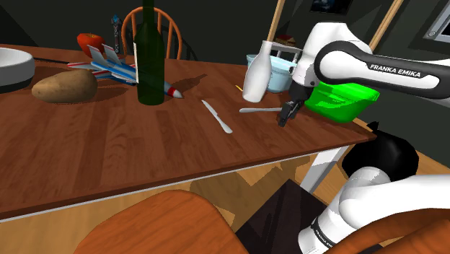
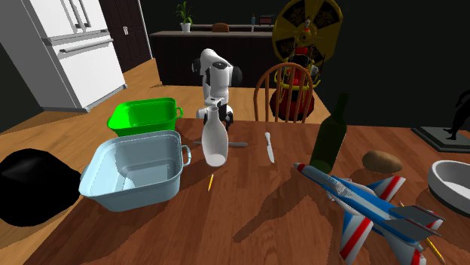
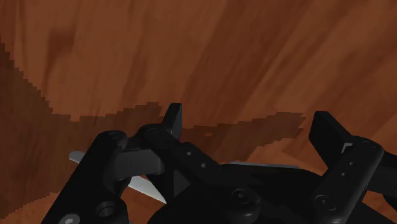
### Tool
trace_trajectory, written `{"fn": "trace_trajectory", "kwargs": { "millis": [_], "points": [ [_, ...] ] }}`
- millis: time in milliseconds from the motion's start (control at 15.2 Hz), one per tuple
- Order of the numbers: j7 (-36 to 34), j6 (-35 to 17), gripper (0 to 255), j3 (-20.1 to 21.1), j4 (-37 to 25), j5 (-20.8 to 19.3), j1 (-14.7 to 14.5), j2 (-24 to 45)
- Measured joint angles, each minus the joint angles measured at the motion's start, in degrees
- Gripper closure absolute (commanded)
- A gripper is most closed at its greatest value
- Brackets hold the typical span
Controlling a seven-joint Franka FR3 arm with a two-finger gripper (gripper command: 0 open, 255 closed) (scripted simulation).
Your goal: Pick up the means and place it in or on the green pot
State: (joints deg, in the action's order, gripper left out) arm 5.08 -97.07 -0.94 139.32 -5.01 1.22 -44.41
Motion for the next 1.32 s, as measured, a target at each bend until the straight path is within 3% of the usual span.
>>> {"fn": "trace_trajectory", "kwargs": {
  "millis": [66,198,594,792,1320],
  "points": [
    [0.0,0.0,0,0.0,0.0,0.0,0.0,0.0],
    [6.99,-0.24,0,-2.75,-2.55,-0.91,-2.14,2.44],
    [43.57,1.31,0,-13.28,-17.26,-1.06,-13.63,15.09],
    [59.45,3.07,0,-16.37,-23.37,0.36,-18.31,20.06],
    [62.92,-1.86,0,-17.08,-18.71,0.4,-19.07,20.13]
  ]
}}
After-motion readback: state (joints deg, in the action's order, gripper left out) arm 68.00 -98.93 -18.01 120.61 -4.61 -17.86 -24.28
